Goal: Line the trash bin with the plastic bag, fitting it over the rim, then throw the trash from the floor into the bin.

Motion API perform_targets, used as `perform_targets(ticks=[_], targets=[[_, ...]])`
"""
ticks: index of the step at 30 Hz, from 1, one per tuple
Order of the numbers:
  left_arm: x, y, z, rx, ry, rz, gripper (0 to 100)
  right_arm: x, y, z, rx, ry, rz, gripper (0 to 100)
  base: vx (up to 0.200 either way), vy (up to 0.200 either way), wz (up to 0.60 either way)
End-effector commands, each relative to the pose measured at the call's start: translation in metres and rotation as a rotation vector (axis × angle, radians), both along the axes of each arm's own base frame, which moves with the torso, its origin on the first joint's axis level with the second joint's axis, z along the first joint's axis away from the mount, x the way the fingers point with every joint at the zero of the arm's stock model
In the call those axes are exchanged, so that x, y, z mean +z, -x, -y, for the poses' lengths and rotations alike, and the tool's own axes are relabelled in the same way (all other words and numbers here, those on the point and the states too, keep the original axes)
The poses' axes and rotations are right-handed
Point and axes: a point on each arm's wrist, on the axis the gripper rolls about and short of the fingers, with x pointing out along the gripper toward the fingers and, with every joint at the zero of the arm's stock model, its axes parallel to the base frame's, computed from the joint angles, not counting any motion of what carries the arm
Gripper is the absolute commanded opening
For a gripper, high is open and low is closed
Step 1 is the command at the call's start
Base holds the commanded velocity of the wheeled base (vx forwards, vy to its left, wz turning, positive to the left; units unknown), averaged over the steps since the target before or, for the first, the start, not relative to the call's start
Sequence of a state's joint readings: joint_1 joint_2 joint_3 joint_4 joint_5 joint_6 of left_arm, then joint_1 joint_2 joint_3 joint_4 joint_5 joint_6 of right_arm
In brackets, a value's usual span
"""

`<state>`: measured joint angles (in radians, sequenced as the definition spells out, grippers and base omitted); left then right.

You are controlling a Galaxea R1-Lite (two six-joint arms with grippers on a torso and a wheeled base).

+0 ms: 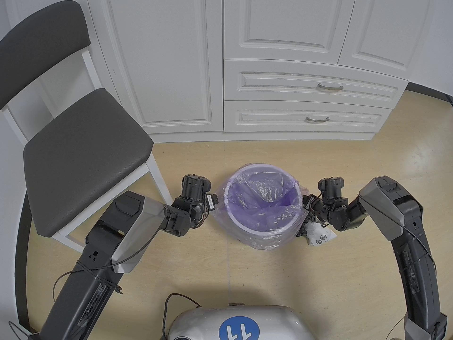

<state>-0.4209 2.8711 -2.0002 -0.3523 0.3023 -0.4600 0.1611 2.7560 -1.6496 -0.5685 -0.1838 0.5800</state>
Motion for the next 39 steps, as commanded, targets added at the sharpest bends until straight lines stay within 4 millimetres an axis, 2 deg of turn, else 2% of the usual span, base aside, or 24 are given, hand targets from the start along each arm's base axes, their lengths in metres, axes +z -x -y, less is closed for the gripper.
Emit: perform_targets(ticks=[1,2,7,8,9,13,14,15,16,18,23,29,34,39], targets=[[0.01,0.0,0.001,0.01,0.013,0.01,100,0.003,-0.001,0.0,-0.002,-0.004,0.007,100,0.0,0.0,0.0],[0.015,-0.001,0.001,0.011,0.017,0.017,100,0.005,-0.001,0.0,-0.002,-0.004,0.009,100,0.0,0.0,0.0],[0.07,0.004,0.004,0.005,0.037,0.052,100,0.022,0.005,0.005,-0.002,-0.01,0.011,100,0.0,0.0,0.0],[0.071,0.005,0.004,0.005,0.037,0.052,100,0.022,0.006,0.005,-0.002,-0.009,0.009,100,0.0,0.0,0.0],[0.086,0.011,0.005,-0.003,0.033,0.043,100,0.033,0.009,0.006,0.003,-0.008,0.01,100,0.0,0.0,0.0],[0.1,0.02,0.008,-0.014,0.027,0.044,100,0.047,0.016,0.007,0.015,-0.011,0.012,100,0.0,0.0,0.0],[0.11,0.028,0.007,-0.021,0.016,0.043,100,0.063,0.025,0.007,0.06,0.005,0.002,100,0.0,0.0,0.0],[0.11,0.028,0.007,-0.021,0.016,0.043,100,0.063,0.025,0.007,0.06,0.005,0.002,100,0.0,0.0,0.0],[0.121,0.035,0.006,-0.026,0.014,0.044,100,0.074,0.03,0.01,0.069,0.025,-0.011,100,0.0,0.0,0.0],[0.131,0.041,0.004,-0.029,0.012,0.04,100,0.081,0.034,0.014,0.07,0.037,-0.028,100,0.0,0.0,0.0],[0.141,0.057,0.002,-0.055,-0.029,0.027,100,0.089,0.038,0.017,0.077,0.059,-0.04,100,0.0,0.0,0.0],[0.148,0.065,0.002,-0.06,-0.057,0.026,100,0.091,0.045,0.021,0.098,0.105,-0.058,100,0.0,0.0,0.0],[0.14,0.069,0.0,-0.071,-0.094,-0.001,100,0.096,0.054,0.022,0.13,0.155,-0.071,100,0.0,0.0,0.0],[0.137,0.079,-0.005,-0.08,-0.117,-0.028,100,0.109,0.069,0.026,0.16,0.208,-0.076,100,0.0,0.0,0.0]])
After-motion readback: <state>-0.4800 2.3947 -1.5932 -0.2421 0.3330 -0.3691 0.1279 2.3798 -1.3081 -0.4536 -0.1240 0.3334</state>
